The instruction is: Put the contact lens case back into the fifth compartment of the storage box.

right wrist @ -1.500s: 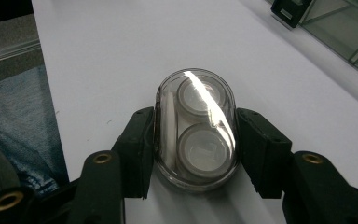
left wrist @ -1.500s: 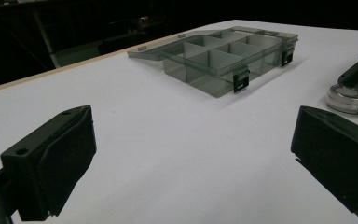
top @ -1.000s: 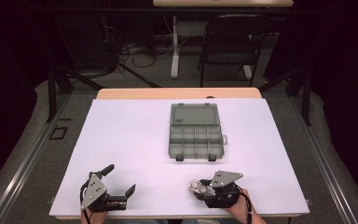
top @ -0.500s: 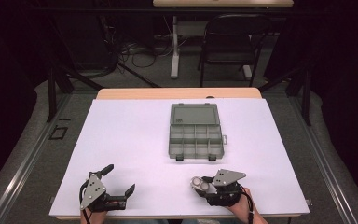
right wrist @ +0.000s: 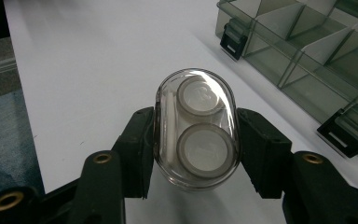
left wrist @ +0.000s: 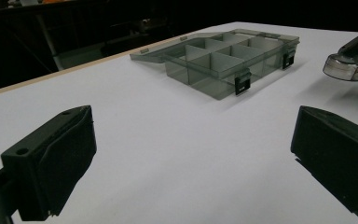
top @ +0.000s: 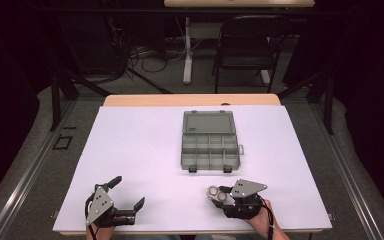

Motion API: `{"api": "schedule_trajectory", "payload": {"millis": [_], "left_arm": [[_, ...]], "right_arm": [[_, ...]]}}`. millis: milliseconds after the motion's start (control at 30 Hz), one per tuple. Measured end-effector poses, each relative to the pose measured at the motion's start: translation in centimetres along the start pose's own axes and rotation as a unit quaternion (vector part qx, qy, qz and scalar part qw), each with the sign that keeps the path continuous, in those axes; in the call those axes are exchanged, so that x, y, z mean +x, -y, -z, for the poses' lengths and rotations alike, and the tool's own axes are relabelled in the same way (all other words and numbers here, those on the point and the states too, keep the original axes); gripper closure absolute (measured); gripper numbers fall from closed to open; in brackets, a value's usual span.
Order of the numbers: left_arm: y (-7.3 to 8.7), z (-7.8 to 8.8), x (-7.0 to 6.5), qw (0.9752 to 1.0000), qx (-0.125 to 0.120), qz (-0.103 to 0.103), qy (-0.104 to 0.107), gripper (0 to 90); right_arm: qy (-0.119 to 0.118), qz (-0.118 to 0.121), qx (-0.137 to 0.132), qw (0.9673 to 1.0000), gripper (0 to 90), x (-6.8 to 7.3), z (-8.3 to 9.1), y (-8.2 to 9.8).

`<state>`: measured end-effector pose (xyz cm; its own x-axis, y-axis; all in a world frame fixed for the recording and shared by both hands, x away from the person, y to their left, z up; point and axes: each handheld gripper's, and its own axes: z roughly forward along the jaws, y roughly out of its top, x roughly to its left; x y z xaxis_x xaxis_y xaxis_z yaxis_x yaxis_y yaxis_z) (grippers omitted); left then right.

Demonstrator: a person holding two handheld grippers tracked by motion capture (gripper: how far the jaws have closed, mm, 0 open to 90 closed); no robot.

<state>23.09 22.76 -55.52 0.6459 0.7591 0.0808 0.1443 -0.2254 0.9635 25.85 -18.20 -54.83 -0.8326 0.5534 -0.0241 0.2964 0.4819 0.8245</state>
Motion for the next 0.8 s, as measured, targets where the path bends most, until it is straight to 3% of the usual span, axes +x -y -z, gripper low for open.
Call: {"api": "schedule_trajectory", "payload": {"millis": [800], "left_arm": [[0.0, -0.1, 0.0, 1.0, 0.0, 0.0, -0.001, 0.1]], "right_arm": [[0.036, -0.006, -0.012, 0.9993, 49.3, -1.4, 0.5, -1.0]]}}
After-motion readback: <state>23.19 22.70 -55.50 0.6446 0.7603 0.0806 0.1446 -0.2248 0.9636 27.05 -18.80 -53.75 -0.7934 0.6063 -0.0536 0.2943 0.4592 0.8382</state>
